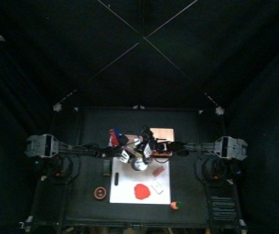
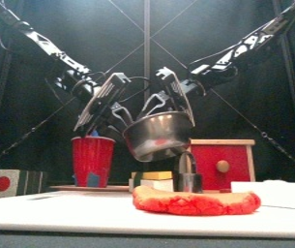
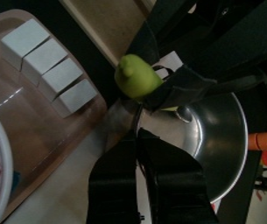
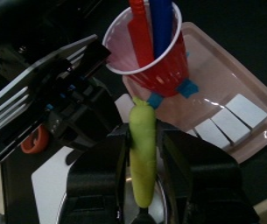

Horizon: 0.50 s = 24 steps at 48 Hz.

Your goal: Place bowl off cutting board

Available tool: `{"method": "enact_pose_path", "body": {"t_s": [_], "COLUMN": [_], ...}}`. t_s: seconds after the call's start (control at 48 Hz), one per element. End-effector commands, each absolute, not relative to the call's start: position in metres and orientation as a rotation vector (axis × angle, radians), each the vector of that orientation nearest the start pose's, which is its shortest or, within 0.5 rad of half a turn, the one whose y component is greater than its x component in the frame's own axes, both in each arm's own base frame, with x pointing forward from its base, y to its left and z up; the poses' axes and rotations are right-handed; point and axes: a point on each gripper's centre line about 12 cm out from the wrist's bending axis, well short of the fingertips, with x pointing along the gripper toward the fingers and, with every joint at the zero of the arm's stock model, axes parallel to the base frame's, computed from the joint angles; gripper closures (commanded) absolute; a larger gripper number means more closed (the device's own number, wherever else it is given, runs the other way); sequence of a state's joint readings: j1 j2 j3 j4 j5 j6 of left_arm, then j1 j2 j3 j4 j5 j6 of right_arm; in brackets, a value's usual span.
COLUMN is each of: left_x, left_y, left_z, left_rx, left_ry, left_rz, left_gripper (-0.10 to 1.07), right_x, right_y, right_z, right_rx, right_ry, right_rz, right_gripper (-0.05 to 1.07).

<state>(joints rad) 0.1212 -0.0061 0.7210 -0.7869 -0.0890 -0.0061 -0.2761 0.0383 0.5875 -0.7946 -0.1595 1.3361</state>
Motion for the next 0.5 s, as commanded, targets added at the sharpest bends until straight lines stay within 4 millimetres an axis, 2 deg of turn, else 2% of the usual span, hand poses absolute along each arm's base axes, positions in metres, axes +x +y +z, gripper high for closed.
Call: {"method": "enact_pose_path", "body": {"t_s": [0.0,0.188,0.479], "left_x": [0.381,0.381,0.381], "left_y": [0.055,0.055,0.055], "left_z": [0.176,0.176,0.175], "left_rx": [-0.774,-0.774,-0.774], "left_ry": [0.495,0.494,0.497], "left_rz": [0.410,0.411,0.412], "left_gripper": [0.67,0.67,0.67], "right_x": [0.419,0.414,0.396], "right_y": [-0.104,-0.094,-0.071], "right_z": [0.218,0.213,0.228], "right_rx": [0.626,0.652,0.696], "right_ry": [0.377,0.392,0.369], "right_rz": [-0.272,-0.265,-0.231], "right_gripper": [0.48,0.48,0.48]}}
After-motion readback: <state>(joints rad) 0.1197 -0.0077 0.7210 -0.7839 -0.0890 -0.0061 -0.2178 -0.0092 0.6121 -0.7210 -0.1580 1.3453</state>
